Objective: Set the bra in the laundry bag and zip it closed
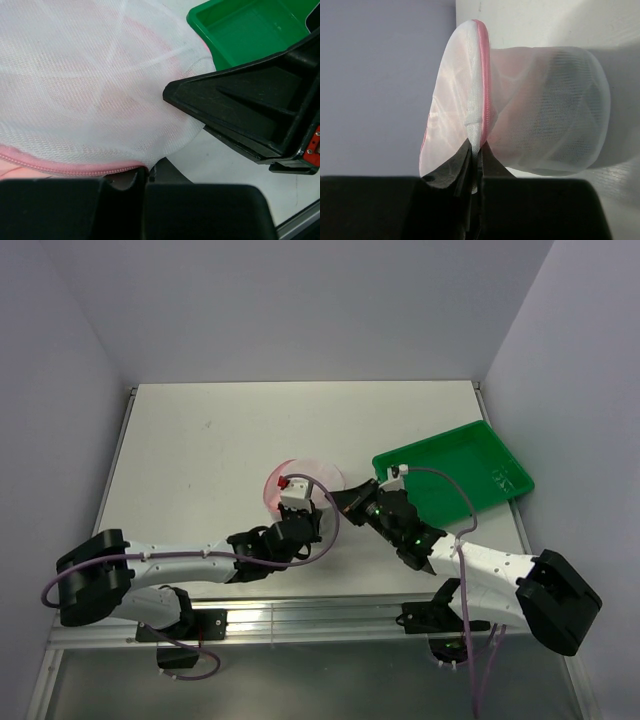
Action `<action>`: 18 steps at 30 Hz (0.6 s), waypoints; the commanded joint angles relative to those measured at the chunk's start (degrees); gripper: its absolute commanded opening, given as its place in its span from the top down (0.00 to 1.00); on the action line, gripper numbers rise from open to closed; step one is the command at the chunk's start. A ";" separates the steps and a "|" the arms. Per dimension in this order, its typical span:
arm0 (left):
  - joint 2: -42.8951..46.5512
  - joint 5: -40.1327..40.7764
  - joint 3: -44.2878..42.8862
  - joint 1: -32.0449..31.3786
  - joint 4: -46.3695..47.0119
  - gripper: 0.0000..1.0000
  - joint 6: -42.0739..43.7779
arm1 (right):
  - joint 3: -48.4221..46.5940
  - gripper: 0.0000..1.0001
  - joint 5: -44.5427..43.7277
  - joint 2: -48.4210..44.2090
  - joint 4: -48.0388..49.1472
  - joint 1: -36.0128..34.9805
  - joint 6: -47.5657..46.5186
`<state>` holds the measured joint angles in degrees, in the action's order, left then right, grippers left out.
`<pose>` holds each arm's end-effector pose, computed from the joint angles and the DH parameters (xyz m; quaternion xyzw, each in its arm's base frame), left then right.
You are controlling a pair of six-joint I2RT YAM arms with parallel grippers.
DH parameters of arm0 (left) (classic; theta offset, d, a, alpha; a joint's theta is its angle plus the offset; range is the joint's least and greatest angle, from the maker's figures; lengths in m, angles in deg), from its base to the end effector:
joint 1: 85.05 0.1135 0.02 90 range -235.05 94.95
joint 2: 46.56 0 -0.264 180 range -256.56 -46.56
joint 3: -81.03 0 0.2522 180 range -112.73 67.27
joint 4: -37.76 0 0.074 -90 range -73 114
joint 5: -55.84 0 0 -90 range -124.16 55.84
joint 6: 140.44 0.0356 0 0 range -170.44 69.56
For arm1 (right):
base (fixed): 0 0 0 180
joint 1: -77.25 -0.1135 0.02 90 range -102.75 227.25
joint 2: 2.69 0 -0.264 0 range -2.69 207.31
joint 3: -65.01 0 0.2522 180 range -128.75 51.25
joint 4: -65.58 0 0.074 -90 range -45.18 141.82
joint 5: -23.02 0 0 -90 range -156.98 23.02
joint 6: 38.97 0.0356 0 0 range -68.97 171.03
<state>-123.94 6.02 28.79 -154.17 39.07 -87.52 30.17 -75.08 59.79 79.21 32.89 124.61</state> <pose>0.1224 -0.2564 0.2231 0.0369 0.8081 -0.2372 0.5380 0.1661 0.1554 0.2042 0.2404 0.7497 0.4975 0.3642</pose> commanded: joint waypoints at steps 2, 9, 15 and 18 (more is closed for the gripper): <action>5.39 3.76 2.61 0.30 1.19 1.00 0.70 | 0.16 1.00 0.80 -0.69 -2.35 -0.29 -4.06; 11.37 2.45 8.58 0.39 -1.62 1.00 1.93 | -3.79 1.00 10.01 2.12 -4.19 5.15 -11.43; 15.50 1.48 11.76 0.66 -4.17 1.00 1.57 | -7.66 1.00 15.12 4.58 -6.65 9.02 -16.36; 17.35 -0.19 12.90 0.74 -4.09 1.00 1.66 | -8.01 1.00 15.05 4.14 -7.18 10.08 -16.80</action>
<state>-109.82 1.28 39.23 -154.48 39.70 -87.28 23.44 -53.09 64.18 76.59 38.07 113.88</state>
